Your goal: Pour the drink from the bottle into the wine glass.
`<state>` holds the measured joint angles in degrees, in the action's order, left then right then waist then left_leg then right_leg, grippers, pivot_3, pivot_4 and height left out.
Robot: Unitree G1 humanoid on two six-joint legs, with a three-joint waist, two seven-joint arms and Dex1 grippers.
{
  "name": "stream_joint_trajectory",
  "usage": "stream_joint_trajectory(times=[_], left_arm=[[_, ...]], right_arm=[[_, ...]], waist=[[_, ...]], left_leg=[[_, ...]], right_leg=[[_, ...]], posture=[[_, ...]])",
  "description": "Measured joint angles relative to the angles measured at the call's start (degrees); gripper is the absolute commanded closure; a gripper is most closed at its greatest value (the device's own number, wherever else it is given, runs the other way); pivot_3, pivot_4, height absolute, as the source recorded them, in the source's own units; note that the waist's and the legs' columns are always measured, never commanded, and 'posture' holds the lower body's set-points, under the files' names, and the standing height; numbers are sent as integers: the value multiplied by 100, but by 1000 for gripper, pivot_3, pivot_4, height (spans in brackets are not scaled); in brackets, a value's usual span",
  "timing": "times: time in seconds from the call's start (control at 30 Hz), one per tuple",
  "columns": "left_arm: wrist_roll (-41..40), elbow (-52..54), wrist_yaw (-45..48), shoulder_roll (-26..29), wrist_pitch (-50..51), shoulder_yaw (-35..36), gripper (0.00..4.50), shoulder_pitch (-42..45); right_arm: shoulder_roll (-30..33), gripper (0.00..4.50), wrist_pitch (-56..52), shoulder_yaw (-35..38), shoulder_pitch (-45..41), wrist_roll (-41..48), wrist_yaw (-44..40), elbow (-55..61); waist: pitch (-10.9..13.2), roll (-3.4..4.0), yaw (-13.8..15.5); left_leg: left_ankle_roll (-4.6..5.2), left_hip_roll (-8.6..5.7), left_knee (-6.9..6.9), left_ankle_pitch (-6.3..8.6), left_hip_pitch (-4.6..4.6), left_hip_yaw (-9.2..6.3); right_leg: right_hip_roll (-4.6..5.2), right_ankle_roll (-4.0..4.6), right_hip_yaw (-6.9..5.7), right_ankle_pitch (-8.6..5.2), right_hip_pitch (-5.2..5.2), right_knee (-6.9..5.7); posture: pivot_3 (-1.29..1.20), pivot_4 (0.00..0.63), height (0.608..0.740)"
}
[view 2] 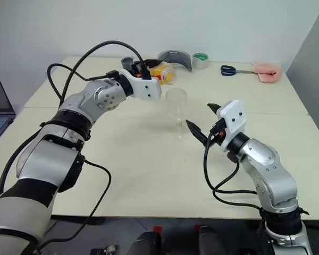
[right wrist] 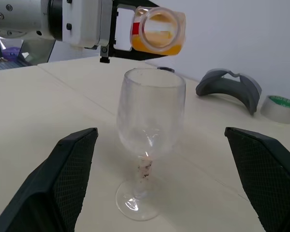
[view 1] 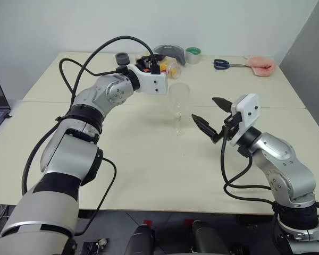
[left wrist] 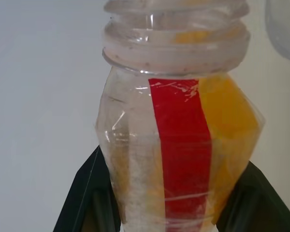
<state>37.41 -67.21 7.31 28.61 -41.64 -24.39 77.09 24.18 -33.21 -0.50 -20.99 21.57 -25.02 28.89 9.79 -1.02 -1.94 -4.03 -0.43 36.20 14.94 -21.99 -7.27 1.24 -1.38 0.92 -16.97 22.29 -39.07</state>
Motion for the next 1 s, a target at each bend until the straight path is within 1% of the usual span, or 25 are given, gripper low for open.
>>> stream_joint_trajectory(times=[0.4,1.0], left_arm=[[384,-97,-546,-4,-27,-274,2623,157],[770,-286,-1044,-2,-13,-569,2623,413]], right_arm=[[-6,0,-97,-86,14,1,2,12],[-8,0,-92,-84,175,3,-6,14]], waist=[[0,0,-2],[0,0,-1]], left_leg=[[-3,0,2,-2,0,0],[-11,0,7,-6,-2,2]], right_leg=[[0,0,0,0,1,-1],[1,0,0,0,0,-5]], posture=[[0,150,740],[0,150,740]])
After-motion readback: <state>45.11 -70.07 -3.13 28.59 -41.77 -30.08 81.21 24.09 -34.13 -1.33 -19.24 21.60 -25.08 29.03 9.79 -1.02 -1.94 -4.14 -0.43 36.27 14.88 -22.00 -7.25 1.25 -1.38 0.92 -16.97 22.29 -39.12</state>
